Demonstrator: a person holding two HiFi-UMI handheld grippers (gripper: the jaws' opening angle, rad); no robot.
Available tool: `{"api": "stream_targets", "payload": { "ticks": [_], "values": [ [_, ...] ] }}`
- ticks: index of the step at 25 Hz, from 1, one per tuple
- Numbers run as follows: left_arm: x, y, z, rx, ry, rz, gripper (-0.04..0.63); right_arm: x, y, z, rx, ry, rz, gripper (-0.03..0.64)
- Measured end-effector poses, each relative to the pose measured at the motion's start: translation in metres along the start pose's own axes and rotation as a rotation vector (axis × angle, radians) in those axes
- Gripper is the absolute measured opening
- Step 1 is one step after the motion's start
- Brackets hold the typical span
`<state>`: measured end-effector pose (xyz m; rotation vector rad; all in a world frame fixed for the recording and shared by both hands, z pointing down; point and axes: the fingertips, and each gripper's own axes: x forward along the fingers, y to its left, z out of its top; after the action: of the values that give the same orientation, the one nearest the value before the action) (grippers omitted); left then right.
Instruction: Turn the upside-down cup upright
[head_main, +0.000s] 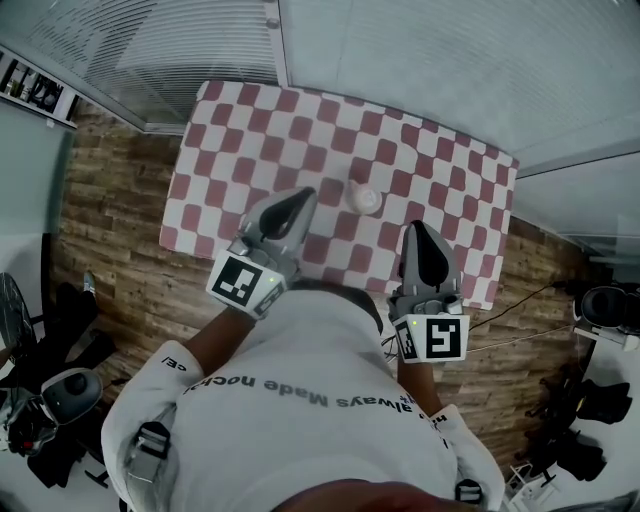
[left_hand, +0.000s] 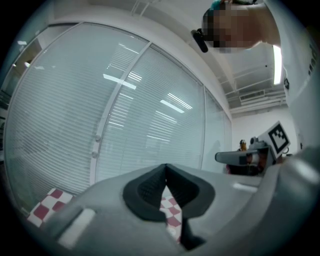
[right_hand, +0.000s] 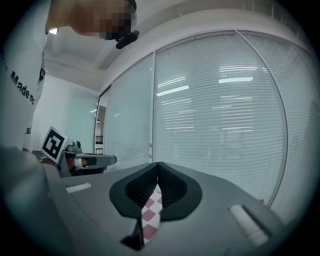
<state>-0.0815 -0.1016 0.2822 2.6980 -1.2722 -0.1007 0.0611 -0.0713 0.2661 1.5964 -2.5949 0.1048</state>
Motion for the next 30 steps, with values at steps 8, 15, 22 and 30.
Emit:
{"api": "stream_targets", "payload": {
  "ticks": [8, 15, 22, 30],
  "values": [
    [0.026, -0.001, -0.017, -0.023, 0.03, 0.005, 0.002, 0.01, -0.025, -0.014, 0.014, 0.029, 0.018, 0.0],
    [0.054, -0.002, -0.057, -0.026, 0.095, -0.008, 0.002, 0.02, -0.043, -0.046, 0.023, 0.063, 0.036, 0.002],
    [0.073, 0.005, -0.101, -0.052, 0.142, -0.008, 0.002, 0.033, -0.051, -0.088, 0.002, 0.092, 0.068, 0.035],
    [0.084, 0.012, -0.152, -0.063, 0.174, -0.025, 0.002, 0.049, -0.056, -0.146, 0.015, 0.144, 0.107, 0.13]
  ]
}}
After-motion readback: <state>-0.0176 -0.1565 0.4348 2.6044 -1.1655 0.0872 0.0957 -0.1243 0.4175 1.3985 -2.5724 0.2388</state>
